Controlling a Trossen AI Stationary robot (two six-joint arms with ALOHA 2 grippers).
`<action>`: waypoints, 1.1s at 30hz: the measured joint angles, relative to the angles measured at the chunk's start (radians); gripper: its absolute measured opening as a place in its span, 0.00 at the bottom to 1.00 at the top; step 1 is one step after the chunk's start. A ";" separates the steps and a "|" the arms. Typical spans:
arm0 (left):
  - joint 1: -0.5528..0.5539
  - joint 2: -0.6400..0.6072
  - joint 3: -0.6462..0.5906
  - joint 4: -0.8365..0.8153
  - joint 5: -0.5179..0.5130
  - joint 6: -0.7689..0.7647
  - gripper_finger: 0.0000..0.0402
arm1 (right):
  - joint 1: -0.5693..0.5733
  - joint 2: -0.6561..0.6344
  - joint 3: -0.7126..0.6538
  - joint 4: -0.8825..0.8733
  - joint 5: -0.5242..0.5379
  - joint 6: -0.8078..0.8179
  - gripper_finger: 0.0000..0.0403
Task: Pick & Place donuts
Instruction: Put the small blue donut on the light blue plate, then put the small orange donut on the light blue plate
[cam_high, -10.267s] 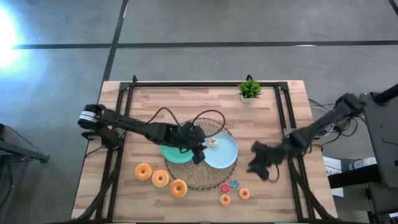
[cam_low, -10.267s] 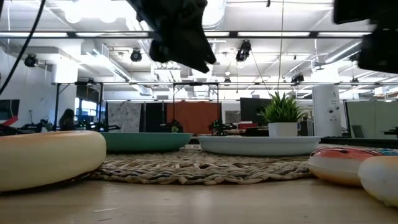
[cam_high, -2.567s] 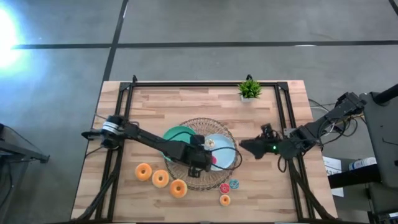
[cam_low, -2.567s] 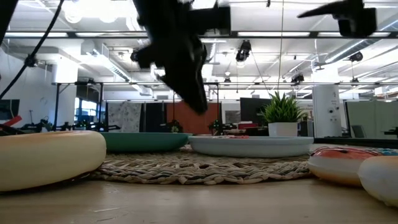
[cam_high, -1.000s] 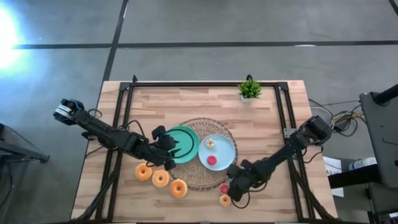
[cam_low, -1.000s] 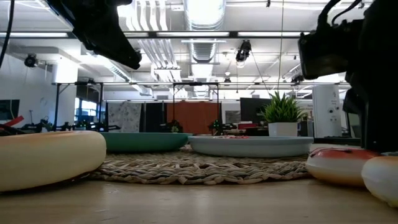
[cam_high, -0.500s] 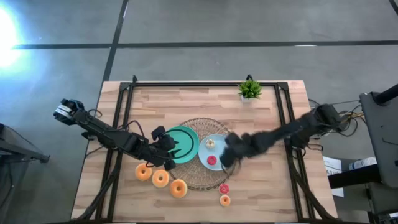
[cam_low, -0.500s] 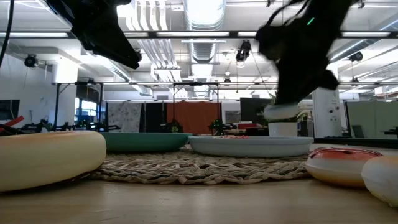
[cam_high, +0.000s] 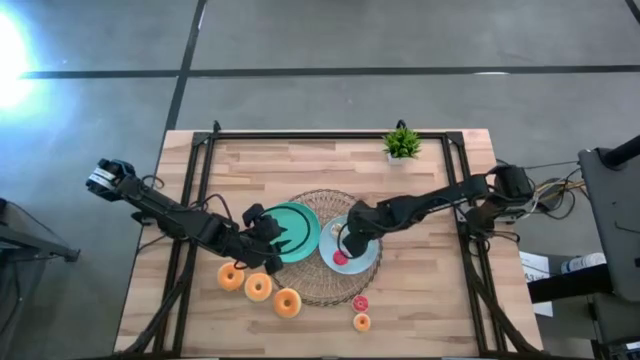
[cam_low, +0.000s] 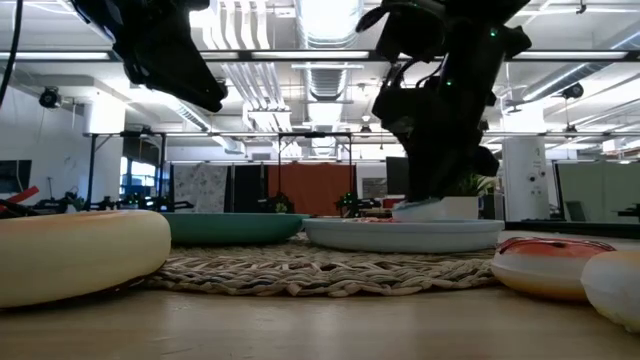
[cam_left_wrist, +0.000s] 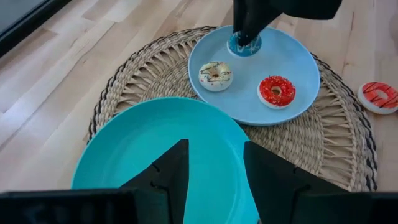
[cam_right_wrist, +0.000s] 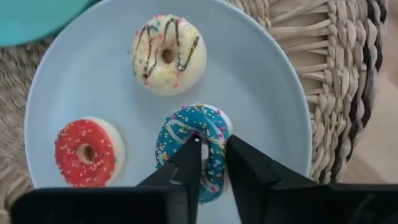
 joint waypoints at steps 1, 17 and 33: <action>0.000 0.000 0.000 0.000 0.000 0.000 0.32 | 0.000 0.000 0.001 -0.003 0.000 -0.001 0.20; 0.019 0.009 -0.001 0.065 0.004 0.003 0.32 | 0.058 -0.090 0.005 -0.011 0.043 -0.130 0.32; 0.019 0.010 -0.002 0.060 0.005 0.007 0.32 | 0.491 0.011 0.043 0.167 -0.089 -0.320 0.33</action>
